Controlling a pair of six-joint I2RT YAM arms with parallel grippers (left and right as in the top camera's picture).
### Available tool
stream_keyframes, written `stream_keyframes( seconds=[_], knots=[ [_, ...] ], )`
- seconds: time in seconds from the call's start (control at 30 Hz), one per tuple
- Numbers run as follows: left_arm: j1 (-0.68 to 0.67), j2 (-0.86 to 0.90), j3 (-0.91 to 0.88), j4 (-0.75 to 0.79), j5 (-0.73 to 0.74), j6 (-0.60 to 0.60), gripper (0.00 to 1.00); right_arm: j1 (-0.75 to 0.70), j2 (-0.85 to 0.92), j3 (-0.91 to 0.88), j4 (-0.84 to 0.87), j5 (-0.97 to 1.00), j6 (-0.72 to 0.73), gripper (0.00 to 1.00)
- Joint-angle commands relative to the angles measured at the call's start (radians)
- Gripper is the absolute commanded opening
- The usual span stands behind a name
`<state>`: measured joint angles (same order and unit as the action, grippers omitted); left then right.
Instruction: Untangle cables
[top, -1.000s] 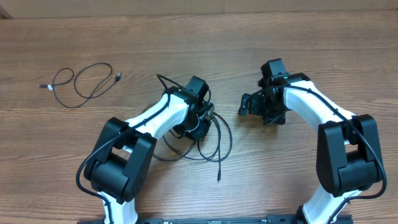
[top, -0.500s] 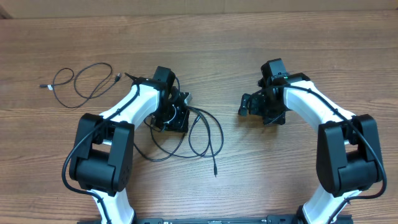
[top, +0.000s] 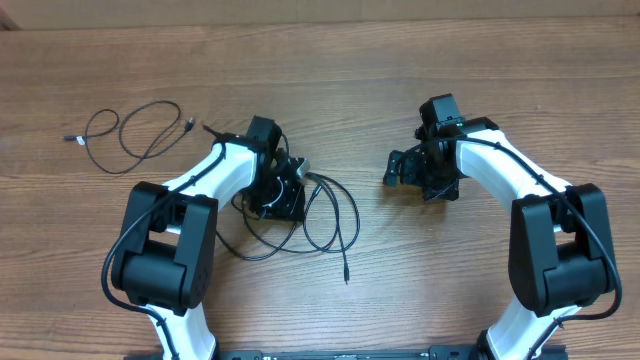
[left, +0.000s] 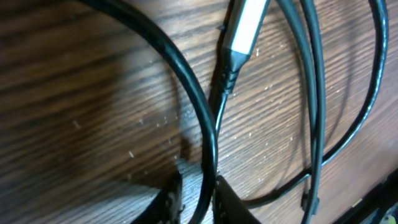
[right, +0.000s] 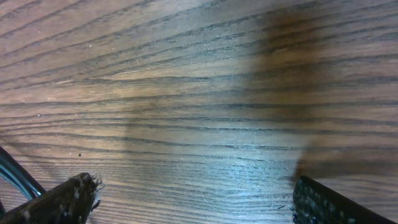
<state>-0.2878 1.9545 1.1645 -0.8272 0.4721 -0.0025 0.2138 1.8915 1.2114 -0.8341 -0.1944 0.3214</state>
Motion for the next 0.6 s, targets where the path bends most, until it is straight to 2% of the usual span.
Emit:
stream_keyframes(
  seconds=[0.0,0.13,0.33,0.43,0.57],
  knots=[
    [-0.001,0.007,-0.029,-0.004,0.005,0.014,0.04,-0.001,-0.006,0.012,0.003,0.007,0.005,1.0],
    [0.018,0.007,-0.02,-0.018,0.042,0.019,0.04,-0.001,-0.006,0.012,0.003,0.007,0.005,1.0],
    [0.126,0.007,-0.005,-0.027,0.436,0.086,0.04,-0.001,-0.006,0.012,0.003,0.007,0.005,1.0],
    [0.163,0.007,-0.006,-0.008,0.555,0.101,0.04,-0.001,-0.006,0.012,0.003,0.007,0.005,1.0],
    [0.163,0.007,-0.028,0.101,0.684,0.111,0.04,-0.001,-0.006,0.012,0.003,0.007,0.005,1.0]
  ],
)
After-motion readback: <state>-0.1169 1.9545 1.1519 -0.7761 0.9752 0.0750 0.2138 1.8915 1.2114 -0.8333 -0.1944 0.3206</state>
